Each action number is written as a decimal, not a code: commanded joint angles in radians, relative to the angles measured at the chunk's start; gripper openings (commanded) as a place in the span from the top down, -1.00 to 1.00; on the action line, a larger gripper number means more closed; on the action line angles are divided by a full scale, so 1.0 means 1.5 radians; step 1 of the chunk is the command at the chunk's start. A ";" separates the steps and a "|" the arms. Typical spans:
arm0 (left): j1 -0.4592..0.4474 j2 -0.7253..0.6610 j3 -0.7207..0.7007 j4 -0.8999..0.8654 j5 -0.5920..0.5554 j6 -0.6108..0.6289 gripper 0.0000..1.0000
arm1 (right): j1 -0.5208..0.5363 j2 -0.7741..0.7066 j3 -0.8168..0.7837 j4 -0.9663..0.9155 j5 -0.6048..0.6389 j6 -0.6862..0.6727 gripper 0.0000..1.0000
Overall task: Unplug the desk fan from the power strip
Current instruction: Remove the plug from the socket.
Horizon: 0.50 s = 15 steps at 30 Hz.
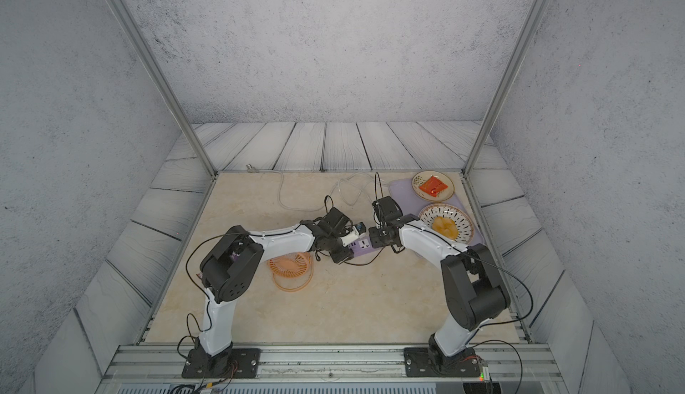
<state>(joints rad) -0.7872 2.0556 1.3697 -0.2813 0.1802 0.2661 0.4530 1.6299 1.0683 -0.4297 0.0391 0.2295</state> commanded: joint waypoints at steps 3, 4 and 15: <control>0.007 0.004 -0.006 -0.004 -0.022 -0.025 0.83 | 0.017 -0.032 -0.007 -0.005 -0.029 0.009 0.58; 0.007 0.004 -0.005 -0.005 -0.021 -0.026 0.83 | 0.017 -0.032 -0.007 -0.005 -0.030 0.012 0.58; 0.007 0.001 -0.017 -0.003 -0.028 -0.025 0.89 | -0.007 -0.017 0.002 -0.028 -0.017 0.042 0.63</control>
<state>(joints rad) -0.7876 2.0556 1.3685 -0.2783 0.1806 0.2665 0.4458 1.6234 1.0664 -0.4332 0.0383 0.2432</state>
